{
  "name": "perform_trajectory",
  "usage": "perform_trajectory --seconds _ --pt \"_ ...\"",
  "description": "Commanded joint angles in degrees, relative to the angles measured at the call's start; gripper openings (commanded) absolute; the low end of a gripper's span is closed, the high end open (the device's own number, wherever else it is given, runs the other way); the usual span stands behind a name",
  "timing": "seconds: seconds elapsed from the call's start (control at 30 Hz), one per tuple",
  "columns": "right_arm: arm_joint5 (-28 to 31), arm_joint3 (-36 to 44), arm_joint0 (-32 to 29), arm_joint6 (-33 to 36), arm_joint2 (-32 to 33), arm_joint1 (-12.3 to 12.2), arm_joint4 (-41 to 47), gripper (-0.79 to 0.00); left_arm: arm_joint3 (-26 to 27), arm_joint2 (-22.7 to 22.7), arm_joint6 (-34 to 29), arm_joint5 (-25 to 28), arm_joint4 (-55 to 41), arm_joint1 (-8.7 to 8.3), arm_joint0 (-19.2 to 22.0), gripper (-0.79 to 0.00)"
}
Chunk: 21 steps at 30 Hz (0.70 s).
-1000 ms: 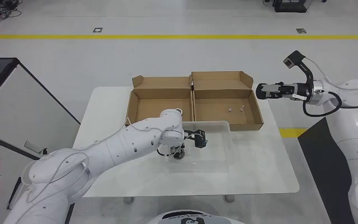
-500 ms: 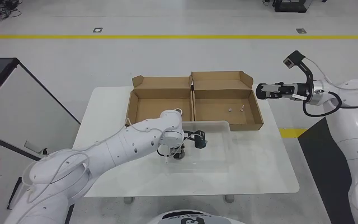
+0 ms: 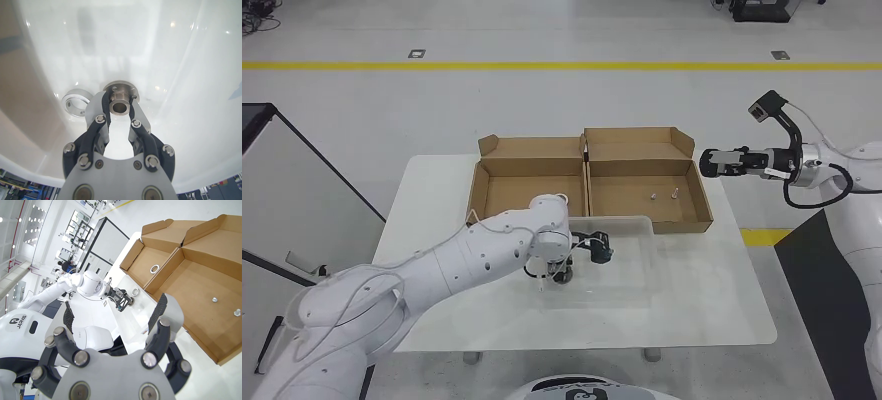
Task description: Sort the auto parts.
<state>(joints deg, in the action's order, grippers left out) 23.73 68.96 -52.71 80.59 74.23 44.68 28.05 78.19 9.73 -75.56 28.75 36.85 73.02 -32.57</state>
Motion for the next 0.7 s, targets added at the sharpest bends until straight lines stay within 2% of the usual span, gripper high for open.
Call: perform_trajectory --seconds 0.0,0.2,0.43,0.67 --pt "0.0 0.0 0.0 0.0 0.0 0.0 0.0 0.0 0.34 0.01 -0.29 -0.29 -0.67 -0.1 0.42 -0.785" --pt "0.0 0.0 0.0 0.0 0.0 0.0 0.0 0.0 3.25 0.01 -0.59 -0.6 -5.83 -1.35 3.29 -0.785" --pt "0.0 0.0 0.0 0.0 0.0 0.0 0.0 0.0 9.59 0.58 -1.01 -1.03 -12.0 -4.42 7.65 -0.785" --pt "0.0 0.0 0.0 0.0 0.0 0.0 0.0 0.0 17.35 6.71 0.33 -1.73 -13.9 -8.4 7.71 -0.785"
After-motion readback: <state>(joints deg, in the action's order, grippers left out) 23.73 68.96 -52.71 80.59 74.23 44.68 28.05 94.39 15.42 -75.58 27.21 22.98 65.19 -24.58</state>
